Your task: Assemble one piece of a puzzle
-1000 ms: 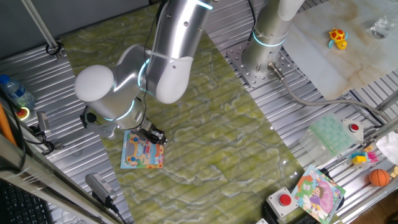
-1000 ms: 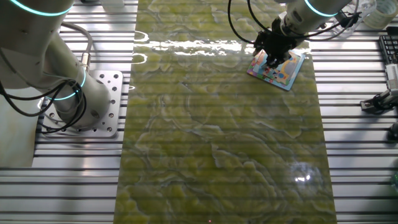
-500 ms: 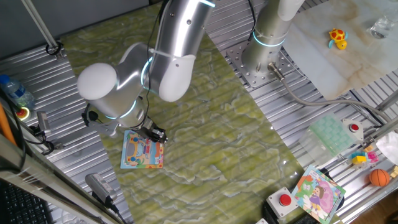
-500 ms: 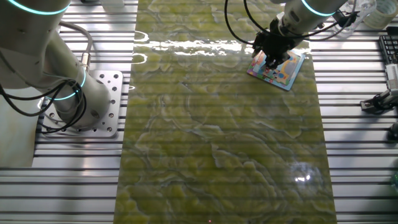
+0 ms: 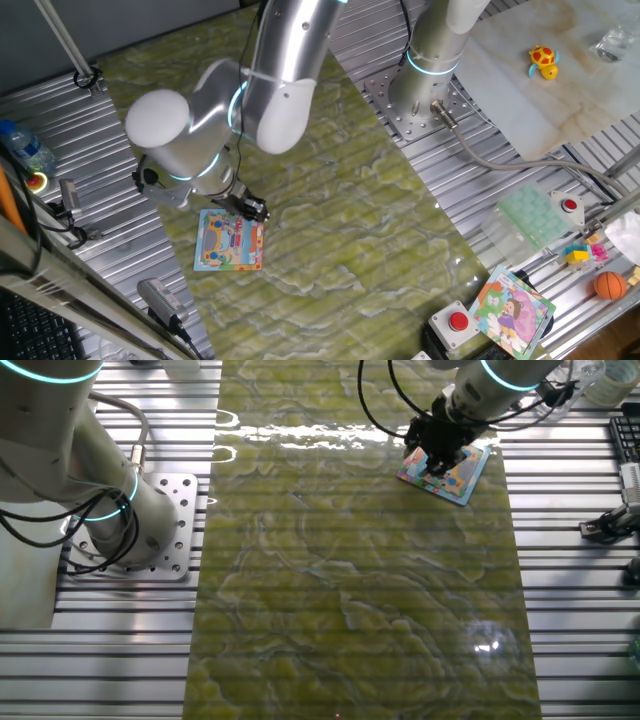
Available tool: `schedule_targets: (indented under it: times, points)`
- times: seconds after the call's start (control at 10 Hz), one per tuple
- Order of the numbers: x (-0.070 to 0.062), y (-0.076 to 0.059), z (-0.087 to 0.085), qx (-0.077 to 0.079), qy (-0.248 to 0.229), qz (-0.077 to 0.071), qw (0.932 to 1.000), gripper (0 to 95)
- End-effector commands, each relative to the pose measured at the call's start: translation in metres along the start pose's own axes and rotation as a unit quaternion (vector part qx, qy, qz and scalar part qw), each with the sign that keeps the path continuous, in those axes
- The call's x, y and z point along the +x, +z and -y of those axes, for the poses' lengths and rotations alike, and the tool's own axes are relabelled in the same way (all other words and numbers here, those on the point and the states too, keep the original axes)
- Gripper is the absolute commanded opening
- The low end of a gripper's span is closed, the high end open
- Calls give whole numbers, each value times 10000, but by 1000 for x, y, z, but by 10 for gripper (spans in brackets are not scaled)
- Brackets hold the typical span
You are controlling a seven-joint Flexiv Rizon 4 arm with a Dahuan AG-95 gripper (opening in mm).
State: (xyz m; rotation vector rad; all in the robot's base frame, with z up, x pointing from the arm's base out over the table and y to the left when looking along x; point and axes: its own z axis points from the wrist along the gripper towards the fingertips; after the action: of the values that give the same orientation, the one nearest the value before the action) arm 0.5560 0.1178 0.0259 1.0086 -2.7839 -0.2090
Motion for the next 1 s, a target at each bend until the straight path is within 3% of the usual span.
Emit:
schedule_targets:
  times: [0.1, 0.3, 0.6, 0.8, 1.0]
  points:
    - [1, -3, 3, -14, -12, 36, 10000, 380]
    - [1, -8, 1, -187, 69, 75, 9998, 380]
    - [1, -15, -4, -240, -3, 167, 9996, 380]
    - [0, -14, -9, -386, 132, 244, 9989, 380]
    - [1, -12, -12, -380, 53, 259, 9989, 380]
